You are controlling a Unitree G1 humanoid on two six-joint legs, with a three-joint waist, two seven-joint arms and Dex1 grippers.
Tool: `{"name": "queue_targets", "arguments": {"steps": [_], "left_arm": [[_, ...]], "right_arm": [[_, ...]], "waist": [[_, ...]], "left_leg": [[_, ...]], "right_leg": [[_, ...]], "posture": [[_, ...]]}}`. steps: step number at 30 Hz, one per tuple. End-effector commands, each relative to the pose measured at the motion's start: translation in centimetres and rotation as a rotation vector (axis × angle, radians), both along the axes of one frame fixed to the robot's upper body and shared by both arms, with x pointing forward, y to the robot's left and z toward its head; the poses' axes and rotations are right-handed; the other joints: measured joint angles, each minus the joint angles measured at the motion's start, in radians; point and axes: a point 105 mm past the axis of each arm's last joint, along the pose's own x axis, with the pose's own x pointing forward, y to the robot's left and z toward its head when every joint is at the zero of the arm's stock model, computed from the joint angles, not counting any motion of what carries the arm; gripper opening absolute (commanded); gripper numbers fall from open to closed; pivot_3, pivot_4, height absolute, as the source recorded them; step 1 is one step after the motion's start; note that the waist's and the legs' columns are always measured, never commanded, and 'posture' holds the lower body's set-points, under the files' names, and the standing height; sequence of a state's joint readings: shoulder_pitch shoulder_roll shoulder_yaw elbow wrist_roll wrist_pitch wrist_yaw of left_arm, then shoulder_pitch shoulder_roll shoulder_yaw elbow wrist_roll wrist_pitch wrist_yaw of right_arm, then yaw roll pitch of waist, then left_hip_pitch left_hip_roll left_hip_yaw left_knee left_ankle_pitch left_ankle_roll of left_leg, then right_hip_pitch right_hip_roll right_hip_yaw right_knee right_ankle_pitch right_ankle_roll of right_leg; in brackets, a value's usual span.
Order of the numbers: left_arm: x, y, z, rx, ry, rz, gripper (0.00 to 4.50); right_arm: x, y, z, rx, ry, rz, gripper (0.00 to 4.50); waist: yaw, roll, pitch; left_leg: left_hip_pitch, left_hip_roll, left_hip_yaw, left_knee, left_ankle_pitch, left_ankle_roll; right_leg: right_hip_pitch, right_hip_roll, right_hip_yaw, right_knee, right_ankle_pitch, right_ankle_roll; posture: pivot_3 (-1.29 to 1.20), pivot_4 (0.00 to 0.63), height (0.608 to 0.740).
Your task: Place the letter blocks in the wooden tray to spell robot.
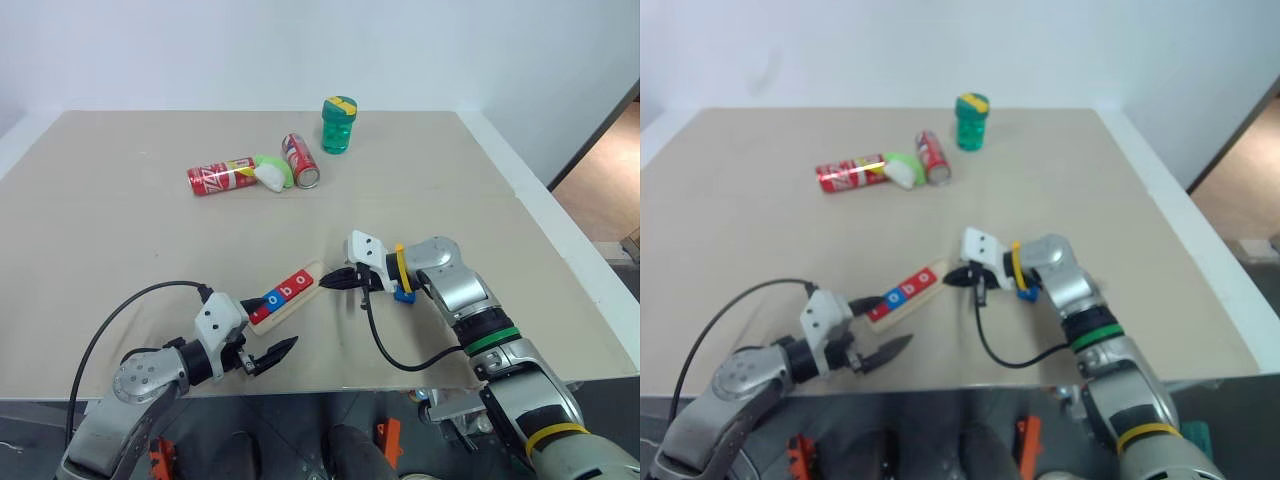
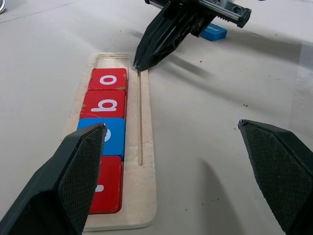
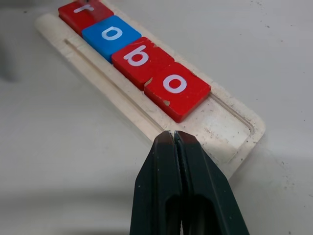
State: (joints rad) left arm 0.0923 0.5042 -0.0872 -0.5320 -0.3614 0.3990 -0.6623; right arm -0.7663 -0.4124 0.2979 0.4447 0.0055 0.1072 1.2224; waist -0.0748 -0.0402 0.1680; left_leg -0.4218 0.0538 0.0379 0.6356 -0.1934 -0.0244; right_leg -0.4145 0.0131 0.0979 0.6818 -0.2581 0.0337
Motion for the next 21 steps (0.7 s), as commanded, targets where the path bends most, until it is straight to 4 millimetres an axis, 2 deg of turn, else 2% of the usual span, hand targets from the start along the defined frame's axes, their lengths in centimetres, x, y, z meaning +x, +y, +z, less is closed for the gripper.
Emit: {"name": "queue_targets", "arguments": {"steps": [1, 5, 9, 14, 21], "left_arm": [[-0.2, -0.3, 0.8, -0.005, -0.039, -0.018, 4.50], [-0.2, -0.4, 0.9, -0.003, -0.040, -0.019, 4.50], [-0.2, -0.4, 0.9, -0.004, -0.042, -0.017, 4.50], [-0.3, -0.3, 0.8, -0.008, -0.039, -0.009, 4.50], [-0.4, -0.3, 0.8, -0.010, -0.035, -0.005, 4.50]], "right_arm": [[0.9, 0.5, 2.4, 0.049, -0.056, -0.011, 0.03], [2.0, 0.4, 2.9, 0.036, -0.083, -0.024, 0.03], [2.5, 0.1, 2.5, -0.008, -0.111, -0.014, 0.03], [2.1, 0.1, 1.4, -0.079, -0.138, 0.051, 0.03], [1.8, 1.0, 1.1, -0.131, -0.189, 0.125, 0.03]], "waist": [[0.000, 0.000, 0.000], [0.000, 0.000, 0.000], [0.000, 0.000, 0.000], [0.000, 0.000, 0.000], [0.000, 0.000, 0.000]], "left_leg": [[0.000, 0.000, 0.000, 0.000, 0.000, 0.000], [0.000, 0.000, 0.001, 0.000, 0.000, 0.000], [0.000, -0.001, 0.000, 0.000, 0.000, 0.000], [-0.001, -0.001, 0.001, -0.001, 0.000, 0.000], [0.000, 0.000, 0.000, 0.000, 0.000, 0.000]], "right_leg": [[0.000, 0.000, 0.000, 0.000, 0.000, 0.000], [0.000, 0.000, 0.000, 0.000, 0.000, 0.000], [0.000, -0.001, 0.000, 0.000, 0.000, -0.001], [-0.001, -0.001, 0.001, 0.000, 0.000, -0.001], [0.000, 0.000, 0.000, 0.000, 0.000, -0.001]], "posture": [[0.00, 0.150, 0.740], [0.00, 0.150, 0.740], [0.00, 0.150, 0.740], [0.00, 0.150, 0.740], [0.00, 0.150, 0.740]]}}
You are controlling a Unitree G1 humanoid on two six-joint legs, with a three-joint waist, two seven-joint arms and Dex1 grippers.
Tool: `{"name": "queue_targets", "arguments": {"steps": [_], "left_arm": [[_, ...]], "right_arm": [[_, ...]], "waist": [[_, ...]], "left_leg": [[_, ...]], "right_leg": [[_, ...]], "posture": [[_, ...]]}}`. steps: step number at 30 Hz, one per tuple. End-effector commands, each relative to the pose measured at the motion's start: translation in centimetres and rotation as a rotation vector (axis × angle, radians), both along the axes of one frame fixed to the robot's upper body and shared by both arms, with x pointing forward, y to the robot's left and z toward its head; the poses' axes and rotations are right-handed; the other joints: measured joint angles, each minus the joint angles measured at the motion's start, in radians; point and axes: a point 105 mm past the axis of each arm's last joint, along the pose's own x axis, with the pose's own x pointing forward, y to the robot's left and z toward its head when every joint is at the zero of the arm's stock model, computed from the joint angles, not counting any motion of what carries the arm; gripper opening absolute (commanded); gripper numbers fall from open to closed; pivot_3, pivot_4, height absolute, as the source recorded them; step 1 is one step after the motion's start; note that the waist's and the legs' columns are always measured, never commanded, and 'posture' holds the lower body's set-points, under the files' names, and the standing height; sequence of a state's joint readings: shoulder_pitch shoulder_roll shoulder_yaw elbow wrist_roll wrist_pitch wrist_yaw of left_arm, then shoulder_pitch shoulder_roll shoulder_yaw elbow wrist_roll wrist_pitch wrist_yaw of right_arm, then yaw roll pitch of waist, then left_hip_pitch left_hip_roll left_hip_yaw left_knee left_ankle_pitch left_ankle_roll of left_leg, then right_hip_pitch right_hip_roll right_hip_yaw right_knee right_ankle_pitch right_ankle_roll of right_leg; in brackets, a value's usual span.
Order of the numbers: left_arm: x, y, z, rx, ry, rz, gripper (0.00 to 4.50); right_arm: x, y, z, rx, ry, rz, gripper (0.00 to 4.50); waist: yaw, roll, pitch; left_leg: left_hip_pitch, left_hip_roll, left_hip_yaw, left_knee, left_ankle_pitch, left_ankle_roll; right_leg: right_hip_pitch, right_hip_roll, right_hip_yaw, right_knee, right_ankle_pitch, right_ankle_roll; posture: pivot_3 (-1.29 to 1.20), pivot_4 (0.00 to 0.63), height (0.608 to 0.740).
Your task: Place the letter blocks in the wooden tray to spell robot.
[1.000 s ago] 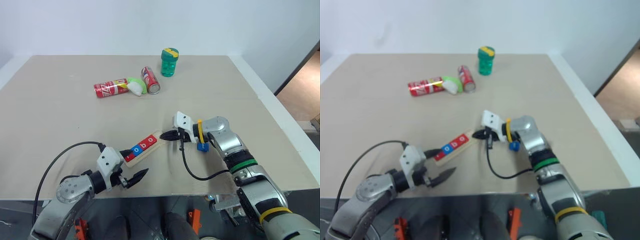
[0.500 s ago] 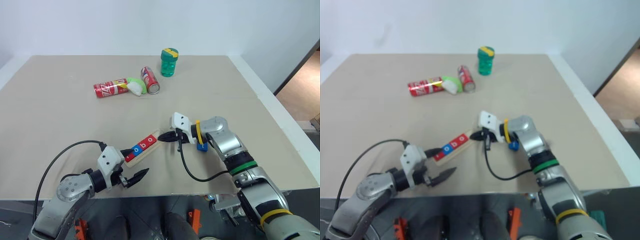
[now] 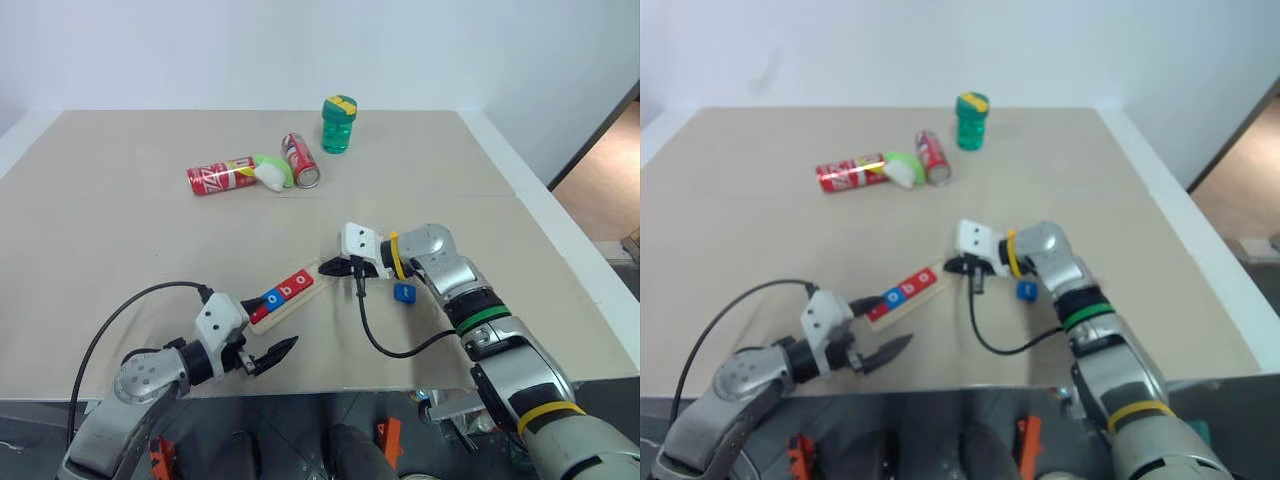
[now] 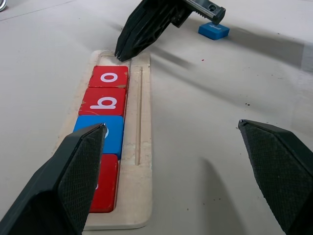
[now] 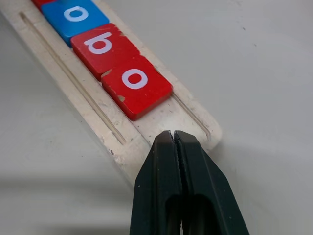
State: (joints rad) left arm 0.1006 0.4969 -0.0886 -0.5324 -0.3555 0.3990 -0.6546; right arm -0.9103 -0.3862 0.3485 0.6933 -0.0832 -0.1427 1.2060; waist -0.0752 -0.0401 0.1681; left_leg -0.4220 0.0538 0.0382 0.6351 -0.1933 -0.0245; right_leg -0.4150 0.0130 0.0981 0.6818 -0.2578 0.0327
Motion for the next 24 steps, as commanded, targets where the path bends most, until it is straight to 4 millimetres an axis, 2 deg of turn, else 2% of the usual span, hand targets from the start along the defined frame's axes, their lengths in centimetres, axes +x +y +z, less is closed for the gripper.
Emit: {"name": "queue_targets", "arguments": {"steps": [1, 11, 24], "left_arm": [[-0.4, -0.3, 1.0, -0.008, -0.040, -0.016, 4.50], [-0.4, -0.3, 0.9, -0.011, -0.033, -0.015, 4.50], [-0.2, -0.3, 0.9, -0.011, -0.032, -0.016, 4.50]], "right_arm": [[-0.3, 0.5, 0.5, -0.043, -0.044, 0.068, 0.03], [-1.5, 0.3, -0.1, -0.120, -0.029, 0.144, 0.03], [0.1, 0.2, 0.8, -0.100, -0.110, 0.086, 0.03]], "waist": [[0.000, 0.000, 0.000], [0.000, 0.000, 0.000], [0.000, 0.000, 0.000]], "left_leg": [[0.000, 0.000, 0.000, 0.000, 0.000, 0.000], [0.000, 0.000, 0.000, 0.000, 0.000, 0.000], [0.004, -0.001, 0.000, 0.001, 0.000, 0.000]], "right_leg": [[0.000, 0.000, 0.000, 0.000, 0.000, 0.000], [0.000, 0.000, 0.000, 0.000, 0.000, -0.001], [0.004, -0.001, 0.000, 0.000, 0.000, 0.000]], "posture": [[0.00, 0.150, 0.740], [0.00, 0.150, 0.740], [0.00, 0.150, 0.740]]}}
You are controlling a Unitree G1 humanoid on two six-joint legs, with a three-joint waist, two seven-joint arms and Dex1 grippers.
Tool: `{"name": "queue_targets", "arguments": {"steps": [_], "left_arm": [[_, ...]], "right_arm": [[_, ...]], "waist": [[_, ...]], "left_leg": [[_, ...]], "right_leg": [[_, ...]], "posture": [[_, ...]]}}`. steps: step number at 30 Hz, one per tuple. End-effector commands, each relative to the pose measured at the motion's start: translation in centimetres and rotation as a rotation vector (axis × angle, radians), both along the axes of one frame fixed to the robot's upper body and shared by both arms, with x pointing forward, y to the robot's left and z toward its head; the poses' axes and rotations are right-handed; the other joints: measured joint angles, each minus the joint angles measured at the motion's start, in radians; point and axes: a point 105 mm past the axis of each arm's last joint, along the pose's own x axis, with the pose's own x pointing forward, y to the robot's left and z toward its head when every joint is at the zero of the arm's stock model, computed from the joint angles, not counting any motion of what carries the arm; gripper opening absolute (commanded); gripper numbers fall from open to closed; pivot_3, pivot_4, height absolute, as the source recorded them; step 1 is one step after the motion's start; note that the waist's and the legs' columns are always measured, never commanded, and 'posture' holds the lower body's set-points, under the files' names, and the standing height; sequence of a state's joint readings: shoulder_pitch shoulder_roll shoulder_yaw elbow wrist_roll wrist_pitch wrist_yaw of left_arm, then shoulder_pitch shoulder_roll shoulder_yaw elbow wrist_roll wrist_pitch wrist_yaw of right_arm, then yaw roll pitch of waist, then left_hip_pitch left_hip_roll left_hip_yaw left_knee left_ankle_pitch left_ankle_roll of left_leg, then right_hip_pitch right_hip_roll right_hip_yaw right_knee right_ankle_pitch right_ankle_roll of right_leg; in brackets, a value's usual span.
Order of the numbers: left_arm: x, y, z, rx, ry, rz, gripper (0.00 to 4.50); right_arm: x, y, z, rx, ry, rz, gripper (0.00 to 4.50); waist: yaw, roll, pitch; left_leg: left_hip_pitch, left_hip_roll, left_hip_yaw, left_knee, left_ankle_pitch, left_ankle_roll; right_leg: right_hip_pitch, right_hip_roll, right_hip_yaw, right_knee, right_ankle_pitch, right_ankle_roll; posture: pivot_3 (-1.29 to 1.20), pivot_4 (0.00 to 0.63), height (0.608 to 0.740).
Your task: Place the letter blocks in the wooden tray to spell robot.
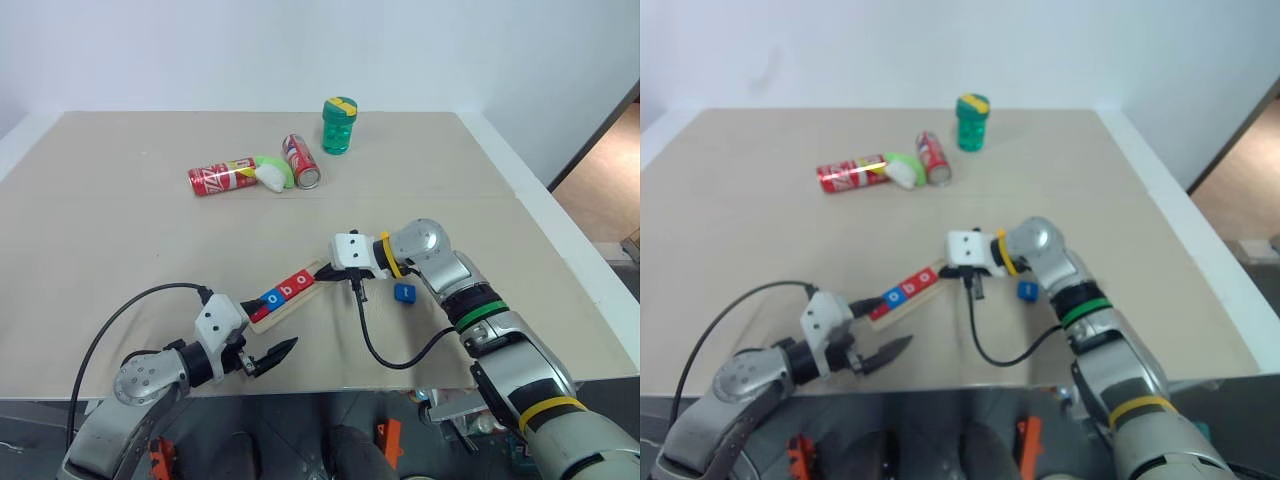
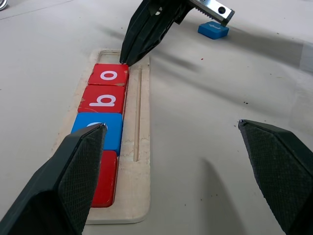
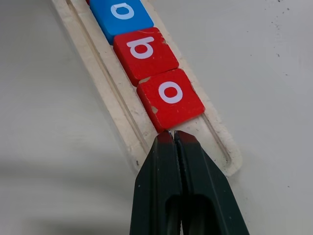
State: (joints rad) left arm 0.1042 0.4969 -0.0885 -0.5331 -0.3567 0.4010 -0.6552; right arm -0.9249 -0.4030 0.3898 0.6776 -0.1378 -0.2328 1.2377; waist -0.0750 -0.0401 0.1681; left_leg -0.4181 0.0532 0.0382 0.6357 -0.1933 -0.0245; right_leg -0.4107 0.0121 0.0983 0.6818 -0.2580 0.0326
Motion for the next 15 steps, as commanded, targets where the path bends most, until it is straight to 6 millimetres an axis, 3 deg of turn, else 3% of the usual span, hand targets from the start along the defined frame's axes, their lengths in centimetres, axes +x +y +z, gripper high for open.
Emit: {"name": "queue_targets", "arguments": {"steps": [1, 7, 15], "left_arm": [[-0.2, -0.3, 1.0, -0.010, -0.036, -0.015, 4.50], [-0.1, -0.2, 1.1, -0.014, -0.038, -0.008, 4.50], [0.4, -0.2, 2.2, -0.144, -0.010, 0.053, 4.50]], "right_arm": [[0.8, 0.1, 1.1, 0.004, -0.040, -0.013, 0.03], [1.9, 1.4, 3.5, 0.075, -0.089, -0.029, 0.03], [3.0, 3.5, 4.5, 0.200, -0.079, -0.108, 0.03]], "waist": [[0.000, 0.000, 0.000], [0.000, 0.000, 0.000], [0.000, 0.000, 0.000]], "left_leg": [[0.002, 0.000, 0.001, 0.000, 0.000, 0.000], [0.002, 0.001, 0.001, 0.000, 0.000, 0.000], [0.001, 0.000, -0.001, -0.002, 0.000, 0.000]], "right_leg": [[0.001, 0.000, 0.000, 0.000, 0.000, 0.000], [0.001, 0.000, 0.000, 0.000, 0.000, -0.001], [0.001, 0.000, -0.001, 0.000, -0.001, -0.002]], "posture": [[0.00, 0.150, 0.740], [0.00, 0.150, 0.740], [0.00, 0.150, 0.740]]}}
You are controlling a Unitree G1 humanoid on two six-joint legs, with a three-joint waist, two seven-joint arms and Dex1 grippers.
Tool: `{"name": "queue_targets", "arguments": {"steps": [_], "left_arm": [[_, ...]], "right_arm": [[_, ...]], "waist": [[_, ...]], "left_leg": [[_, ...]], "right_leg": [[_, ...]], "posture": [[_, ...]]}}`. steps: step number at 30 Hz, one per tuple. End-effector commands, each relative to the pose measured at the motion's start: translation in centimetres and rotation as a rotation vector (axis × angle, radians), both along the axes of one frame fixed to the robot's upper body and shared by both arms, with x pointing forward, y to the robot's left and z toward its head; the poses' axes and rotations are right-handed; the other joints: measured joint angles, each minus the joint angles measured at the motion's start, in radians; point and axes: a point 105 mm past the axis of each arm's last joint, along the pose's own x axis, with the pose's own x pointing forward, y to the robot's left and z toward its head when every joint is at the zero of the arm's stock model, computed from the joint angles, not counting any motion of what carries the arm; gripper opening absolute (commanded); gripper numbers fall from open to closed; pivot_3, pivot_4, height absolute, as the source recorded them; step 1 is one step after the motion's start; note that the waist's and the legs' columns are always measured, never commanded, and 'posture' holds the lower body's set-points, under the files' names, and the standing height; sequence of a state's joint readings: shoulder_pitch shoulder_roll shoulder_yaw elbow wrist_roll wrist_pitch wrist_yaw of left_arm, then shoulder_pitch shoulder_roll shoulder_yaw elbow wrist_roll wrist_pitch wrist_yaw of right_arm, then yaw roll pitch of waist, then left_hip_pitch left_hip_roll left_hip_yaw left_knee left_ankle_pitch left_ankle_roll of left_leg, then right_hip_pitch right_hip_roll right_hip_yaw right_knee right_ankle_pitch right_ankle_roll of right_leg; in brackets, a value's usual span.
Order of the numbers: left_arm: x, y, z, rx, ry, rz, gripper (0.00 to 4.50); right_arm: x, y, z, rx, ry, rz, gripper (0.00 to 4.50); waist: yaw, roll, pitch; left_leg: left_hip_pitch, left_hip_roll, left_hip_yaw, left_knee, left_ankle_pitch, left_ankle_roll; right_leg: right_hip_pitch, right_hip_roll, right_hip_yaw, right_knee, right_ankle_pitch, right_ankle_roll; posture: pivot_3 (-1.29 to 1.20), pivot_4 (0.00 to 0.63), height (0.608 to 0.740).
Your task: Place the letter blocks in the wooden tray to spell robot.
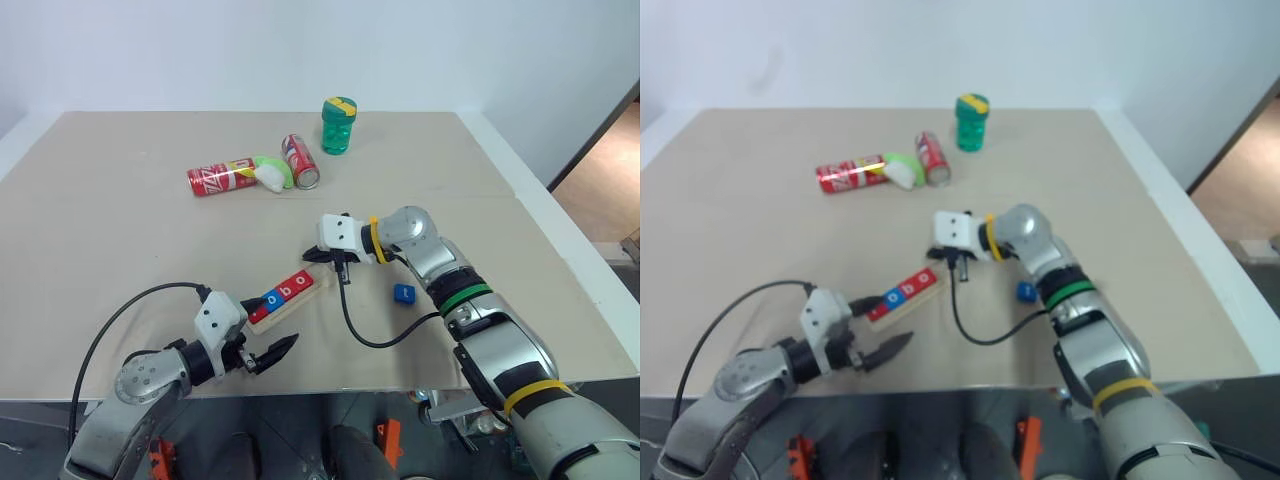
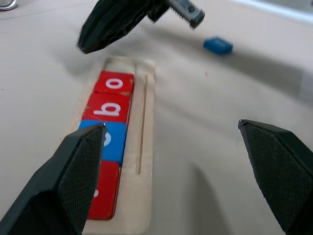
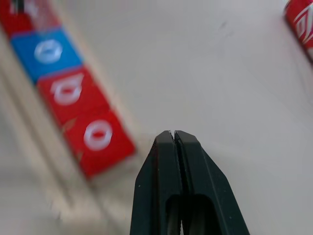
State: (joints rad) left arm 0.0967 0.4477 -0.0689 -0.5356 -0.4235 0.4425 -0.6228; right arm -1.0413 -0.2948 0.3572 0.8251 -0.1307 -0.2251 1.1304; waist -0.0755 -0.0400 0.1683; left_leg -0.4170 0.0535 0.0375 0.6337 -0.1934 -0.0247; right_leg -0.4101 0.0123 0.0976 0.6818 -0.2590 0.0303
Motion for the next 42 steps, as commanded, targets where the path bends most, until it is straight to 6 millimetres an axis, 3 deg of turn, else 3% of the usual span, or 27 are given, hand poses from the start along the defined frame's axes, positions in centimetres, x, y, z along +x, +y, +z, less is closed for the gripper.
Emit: {"name": "queue_targets", "arguments": {"steps": [1, 6, 17, 27, 42], "left_arm": [[0.2, 0.1, 1.8, -0.052, -0.042, 0.033, 4.50], [0.7, 0.2, 2.1, -0.078, -0.041, 0.076, 4.50], [1.1, 0.4, 1.9, -0.047, -0.060, 0.106, 4.50], [1.1, 0.3, 1.7, -0.036, -0.056, 0.097, 4.50], [1.5, 0.5, 1.8, -0.015, -0.064, 0.074, 4.50]], "right_arm": [[1.4, 0.5, 2.1, 0.076, -0.064, -0.064, 0.03], [2.2, 0.6, 1.3, 0.010, -0.175, -0.088, 0.03], [1.4, 1.5, 0.0, -0.187, -0.337, 0.101, 0.03], [0.7, -0.4, -2.1, -0.351, -0.309, 0.192, 0.03], [-0.8, -2.8, -2.6, -0.373, -0.185, 0.247, 0.03]], "waist": [[0.000, 0.000, 0.000], [0.000, 0.000, 0.000], [0.000, 0.000, 0.000], [0.000, 0.000, 0.000], [0.003, 0.000, 0.000]], "left_leg": [[0.000, 0.000, 0.000, 0.000, 0.000, 0.000], [0.000, 0.000, 0.000, 0.000, 0.000, 0.000], [0.000, 0.000, 0.001, 0.000, 0.000, 0.000], [0.001, 0.000, 0.000, 0.000, 0.000, 0.000], [0.001, -0.002, -0.001, 0.000, 0.000, 0.000]], "right_leg": [[0.000, 0.000, 0.000, 0.000, 0.000, 0.000], [0.000, 0.000, 0.000, 0.000, 0.000, 0.000], [0.000, 0.000, 0.001, 0.000, 0.000, 0.000], [0.000, 0.000, 0.000, 0.000, 0.000, 0.000], [0.002, -0.002, -0.001, 0.000, -0.001, 0.000]], "posture": [[0.00, 0.150, 0.740], [0.00, 0.150, 0.740], [0.00, 0.150, 0.740], [0.00, 0.150, 0.740], [0.00, 0.150, 0.740]]}}
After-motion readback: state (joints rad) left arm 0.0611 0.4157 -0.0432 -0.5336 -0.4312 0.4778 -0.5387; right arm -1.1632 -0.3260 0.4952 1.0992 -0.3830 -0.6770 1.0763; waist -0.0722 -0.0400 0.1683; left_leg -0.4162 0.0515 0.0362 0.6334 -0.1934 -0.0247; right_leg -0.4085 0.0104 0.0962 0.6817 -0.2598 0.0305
